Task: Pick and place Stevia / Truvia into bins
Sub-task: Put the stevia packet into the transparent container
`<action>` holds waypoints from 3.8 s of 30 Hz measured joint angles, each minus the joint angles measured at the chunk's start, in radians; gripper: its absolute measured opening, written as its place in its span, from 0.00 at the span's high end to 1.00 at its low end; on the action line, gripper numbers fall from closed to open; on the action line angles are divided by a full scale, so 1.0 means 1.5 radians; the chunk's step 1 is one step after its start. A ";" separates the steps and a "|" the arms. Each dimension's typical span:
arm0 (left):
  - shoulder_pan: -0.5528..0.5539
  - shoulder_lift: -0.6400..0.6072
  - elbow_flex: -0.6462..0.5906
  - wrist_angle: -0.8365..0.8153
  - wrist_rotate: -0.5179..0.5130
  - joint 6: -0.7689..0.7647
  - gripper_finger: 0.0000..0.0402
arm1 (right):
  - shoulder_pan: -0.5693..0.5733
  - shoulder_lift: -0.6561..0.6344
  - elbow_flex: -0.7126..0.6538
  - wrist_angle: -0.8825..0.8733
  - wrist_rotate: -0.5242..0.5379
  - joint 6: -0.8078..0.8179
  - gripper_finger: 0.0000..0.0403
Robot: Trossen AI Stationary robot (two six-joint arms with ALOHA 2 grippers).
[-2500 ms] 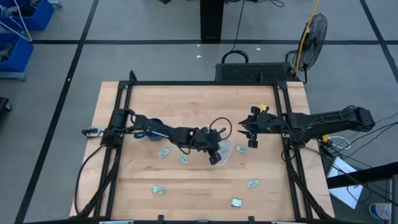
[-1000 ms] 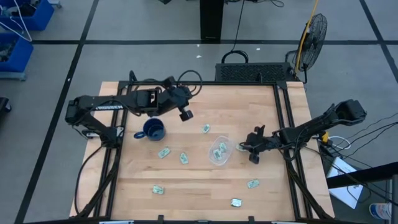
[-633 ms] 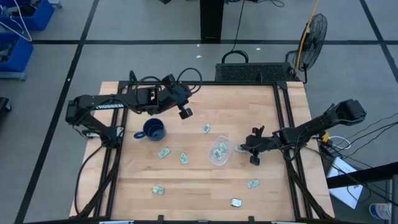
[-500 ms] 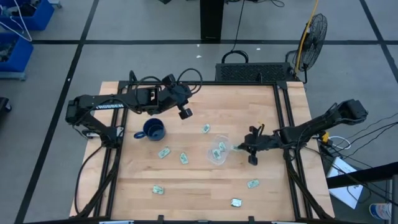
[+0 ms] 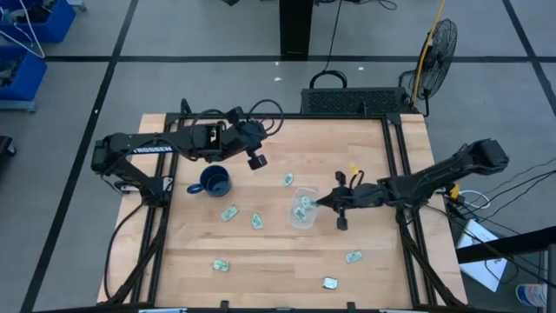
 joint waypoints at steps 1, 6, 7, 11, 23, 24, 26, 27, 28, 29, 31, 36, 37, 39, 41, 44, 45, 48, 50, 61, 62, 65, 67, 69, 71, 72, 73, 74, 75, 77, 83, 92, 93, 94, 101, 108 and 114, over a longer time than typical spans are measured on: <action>-0.001 0.000 0.000 0.000 0.000 -0.009 0.86 | -0.003 0.024 0.000 0.025 -0.001 -0.003 1.00; -0.009 0.000 0.000 -0.016 0.000 0.007 0.86 | -0.011 0.122 0.040 0.007 -0.001 -0.049 0.95; -0.010 0.000 0.000 -0.025 0.001 0.009 0.86 | -0.014 0.135 0.053 -0.006 -0.001 -0.057 0.94; -0.009 0.000 0.000 -0.071 0.001 -0.017 0.86 | -0.023 0.168 0.100 -0.052 -0.001 -0.080 0.85; -0.078 -0.001 -0.002 -0.172 0.274 -0.104 0.86 | -0.115 0.115 0.118 -0.028 -0.025 -0.181 0.67; -0.090 -0.001 -0.002 -0.182 0.269 -0.109 0.86 | -0.127 0.114 0.118 -0.013 -0.047 -0.179 0.67; -0.115 -0.001 -0.002 -0.189 0.249 -0.136 0.86 | -0.148 0.118 0.126 0.011 -0.087 -0.176 0.67; -0.128 -0.001 -0.002 -0.193 0.237 -0.153 0.86 | -0.156 0.125 0.137 0.016 -0.099 -0.177 0.67; -0.142 -0.001 -0.002 -0.203 0.222 -0.171 0.86 | -0.163 0.133 0.151 0.015 -0.106 -0.182 0.67; -0.156 -0.001 -0.002 -0.213 0.206 -0.183 0.86 | -0.168 0.143 0.167 0.008 -0.106 -0.194 0.67; -0.182 -0.001 -0.002 -0.234 0.169 -0.215 0.86 | -0.178 0.176 0.209 -0.016 -0.106 -0.228 0.67; -0.242 -0.001 -0.003 -0.298 0.089 -0.344 0.86 | -0.215 0.280 0.334 -0.164 -0.107 -0.261 0.67; -0.255 -0.001 -0.003 -0.310 0.082 -0.359 0.86 | -0.224 0.298 0.356 -0.204 -0.107 -0.269 0.67; -0.284 -0.001 -0.003 -0.320 0.079 -0.384 0.86 | -0.240 0.332 0.388 -0.281 -0.107 -0.302 0.67; -0.312 -0.001 -0.003 -0.323 0.079 -0.408 0.86 | -0.255 0.360 0.411 -0.325 -0.115 -0.323 0.67; -0.347 -0.001 -0.003 -0.323 0.053 -0.434 0.86 | -0.280 0.392 0.432 -0.343 -0.180 -0.335 0.67; -0.359 -0.001 -0.003 -0.325 0.043 -0.442 0.86 | -0.287 0.402 0.437 -0.340 -0.196 -0.336 0.67; -0.392 -0.009 -0.003 -0.335 0.021 -0.481 0.86 | -0.309 0.427 0.454 -0.335 -0.212 -0.336 0.67; -0.410 -0.016 -0.003 -0.344 0.015 -0.512 0.86 | -0.321 0.436 0.463 -0.343 -0.213 -0.331 0.67; -0.486 -0.024 -0.003 -0.424 0.009 -0.553 0.86 | -0.379 0.427 0.471 -0.365 -0.322 -0.384 0.67; -0.490 -0.024 -0.003 -0.421 0.006 -0.551 0.86 | -0.381 0.427 0.471 -0.358 -0.336 -0.383 0.67; -0.508 -0.023 -0.003 -0.414 -0.014 -0.550 0.86 | -0.382 0.427 0.471 -0.358 -0.386 -0.378 0.67; -0.523 -0.024 -0.003 -0.416 -0.020 -0.549 0.86 | -0.379 0.427 0.468 -0.357 -0.402 -0.365 0.67; -0.538 -0.023 -0.003 -0.415 -0.025 -0.543 0.86 | -0.373 0.428 0.464 -0.357 -0.401 -0.369 0.68; -0.555 -0.023 -0.003 -0.415 -0.046 -0.538 0.86 | -0.369 0.432 0.462 -0.357 -0.400 -0.381 0.68; -0.563 -0.023 -0.003 -0.415 -0.059 -0.535 0.86 | -0.368 0.434 0.461 -0.356 -0.398 -0.382 0.68; -0.570 -0.023 -0.003 -0.415 -0.070 -0.533 0.86 | -0.366 0.435 0.460 -0.348 -0.391 -0.381 0.68; -0.577 -0.023 -0.003 -0.416 -0.078 -0.531 0.86 | -0.363 0.438 0.460 -0.328 -0.374 -0.376 0.67; -0.584 -0.023 -0.003 -0.415 -0.085 -0.531 0.86 | -0.362 0.442 0.461 -0.305 -0.353 -0.372 0.66; -0.593 -0.023 -0.003 -0.415 -0.094 -0.535 0.86 | -0.362 0.449 0.461 -0.287 -0.319 -0.369 0.64; -0.605 -0.023 -0.003 -0.415 -0.100 -0.558 0.86 | -0.358 0.483 0.461 -0.302 -0.316 -0.382 0.53; -0.607 -0.023 -0.003 -0.414 -0.101 -0.561 0.86 | -0.345 0.502 0.461 -0.330 -0.315 -0.378 0.46; -0.607 -0.023 -0.003 -0.414 -0.101 -0.561 0.86 | -0.345 0.502 0.461 -0.332 -0.315 -0.379 0.46; -0.607 -0.023 -0.003 -0.414 -0.101 -0.561 0.86 | -0.345 0.501 0.461 -0.333 -0.315 -0.379 0.47; -0.607 -0.023 -0.003 -0.412 -0.101 -0.566 0.86 | -0.346 0.501 0.461 -0.332 -0.316 -0.393 0.54; -0.607 -0.023 -0.003 -0.412 -0.101 -0.583 0.86 | -0.345 0.501 0.461 -0.329 -0.315 -0.397 0.66; -0.607 -0.023 -0.003 -0.412 -0.101 -0.590 0.86 | -0.345 0.501 0.461 -0.328 -0.314 -0.381 0.76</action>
